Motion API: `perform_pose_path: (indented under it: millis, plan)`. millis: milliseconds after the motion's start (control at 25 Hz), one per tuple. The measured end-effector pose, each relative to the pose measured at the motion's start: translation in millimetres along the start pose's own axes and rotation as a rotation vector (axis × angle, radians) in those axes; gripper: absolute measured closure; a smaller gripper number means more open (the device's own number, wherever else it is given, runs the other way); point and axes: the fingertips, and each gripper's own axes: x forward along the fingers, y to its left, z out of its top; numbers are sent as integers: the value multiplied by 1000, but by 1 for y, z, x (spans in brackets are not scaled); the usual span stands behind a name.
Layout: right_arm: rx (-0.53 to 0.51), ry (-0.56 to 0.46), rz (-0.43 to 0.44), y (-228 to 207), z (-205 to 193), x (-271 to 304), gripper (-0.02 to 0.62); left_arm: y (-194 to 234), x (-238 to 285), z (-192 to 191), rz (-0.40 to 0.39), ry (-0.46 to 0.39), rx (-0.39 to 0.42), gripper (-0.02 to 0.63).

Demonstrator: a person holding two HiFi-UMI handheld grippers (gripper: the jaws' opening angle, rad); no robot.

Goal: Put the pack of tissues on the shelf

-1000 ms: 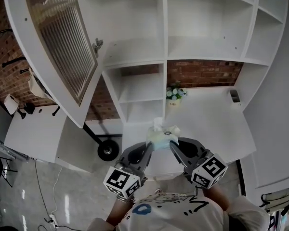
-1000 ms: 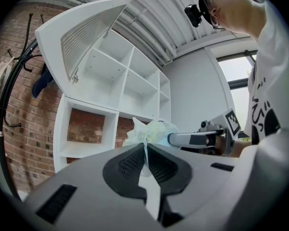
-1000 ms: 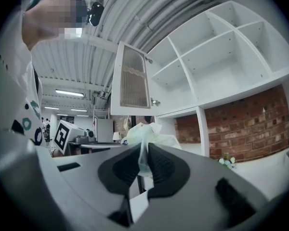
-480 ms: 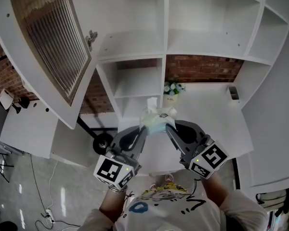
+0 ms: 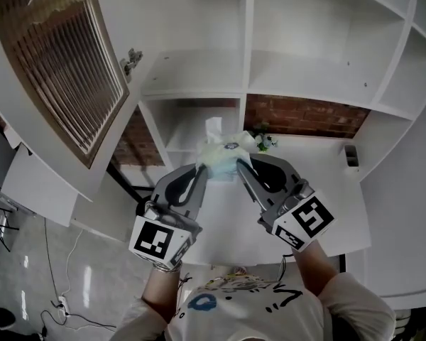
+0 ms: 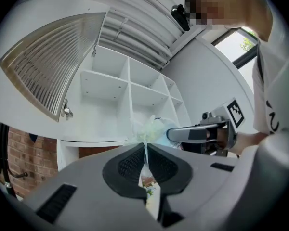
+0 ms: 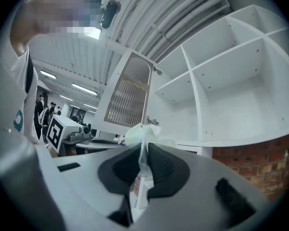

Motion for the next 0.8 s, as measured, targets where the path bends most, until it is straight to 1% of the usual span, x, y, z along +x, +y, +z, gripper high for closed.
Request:
perform_pose_path:
  millis: [120, 320, 440, 600, 800]
  plan:
    - [-15, -25, 29, -13, 11, 14, 554, 13, 12, 9, 51, -20, 20, 584]
    - [-74, -51, 69, -27, 25, 34, 554, 32, 26, 21, 107, -54, 46, 584]
    - [-74, -70, 76, -36, 32, 45, 554, 43, 34, 29, 136, -61, 58, 584]
    - [-81, -99, 62, -47, 42, 59, 554, 59, 45, 41, 159, -76, 51, 584]
    - [-95, -118, 4, -62, 54, 79, 554, 79, 59, 54, 175, -88, 106, 584]
